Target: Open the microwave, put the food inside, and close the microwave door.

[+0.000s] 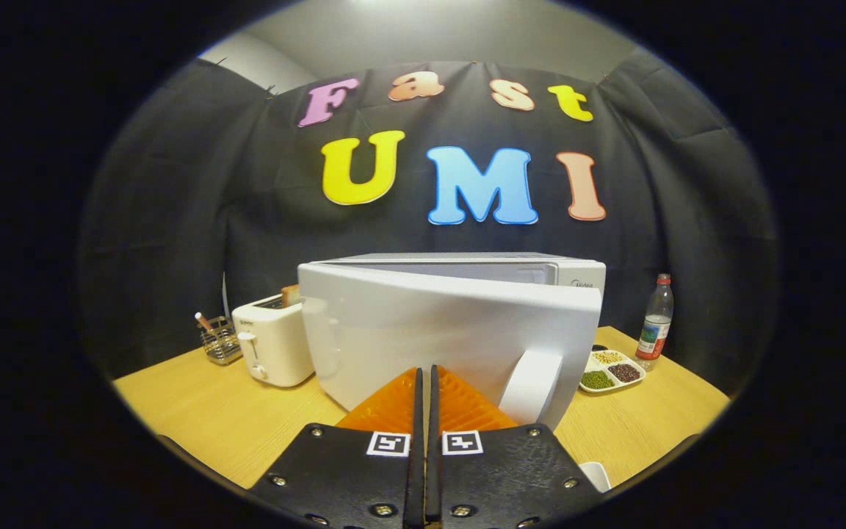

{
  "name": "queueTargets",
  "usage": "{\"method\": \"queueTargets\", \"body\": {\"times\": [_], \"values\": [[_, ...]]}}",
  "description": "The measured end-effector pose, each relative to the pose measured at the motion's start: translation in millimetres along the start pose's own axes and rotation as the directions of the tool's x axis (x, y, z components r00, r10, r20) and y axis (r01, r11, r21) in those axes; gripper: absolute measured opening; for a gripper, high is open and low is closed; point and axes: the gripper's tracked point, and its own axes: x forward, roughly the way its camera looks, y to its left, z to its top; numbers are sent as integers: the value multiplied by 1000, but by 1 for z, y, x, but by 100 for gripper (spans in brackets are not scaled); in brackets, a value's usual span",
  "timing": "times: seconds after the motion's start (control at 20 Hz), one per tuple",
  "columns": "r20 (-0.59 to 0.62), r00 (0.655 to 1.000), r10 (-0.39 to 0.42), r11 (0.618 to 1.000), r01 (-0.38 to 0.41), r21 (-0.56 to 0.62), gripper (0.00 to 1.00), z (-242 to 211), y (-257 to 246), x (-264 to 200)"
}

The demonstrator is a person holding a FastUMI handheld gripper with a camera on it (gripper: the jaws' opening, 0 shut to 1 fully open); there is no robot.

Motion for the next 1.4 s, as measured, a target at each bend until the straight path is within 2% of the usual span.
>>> {"method": "queueTargets", "body": {"times": [0.25,0.4,0.6,0.7,0.75,0.8,0.95,1.1,1.25,1.4], "values": [[-5,990,-143,990,143,8,2,7,-48,54],[-22,982,-186,982,187,20,2,9,-64,77],[-17,973,-232,972,231,-46,2,14,-70,100],[-5,970,-244,962,242,-131,3,12,-74,110],[-41,964,-264,956,256,-144,3,9,-80,108],[-17,964,-265,958,261,-121,3,10,-85,107],[-81,964,-252,963,241,-119,2,-9,-80,105],[-86,979,-186,977,175,-121,2,-7,-66,85],[-106,992,-72,996,66,-59,2,1,-39,53],[-95,994,46,999,-47,-7,2,27,-11,8]]}}
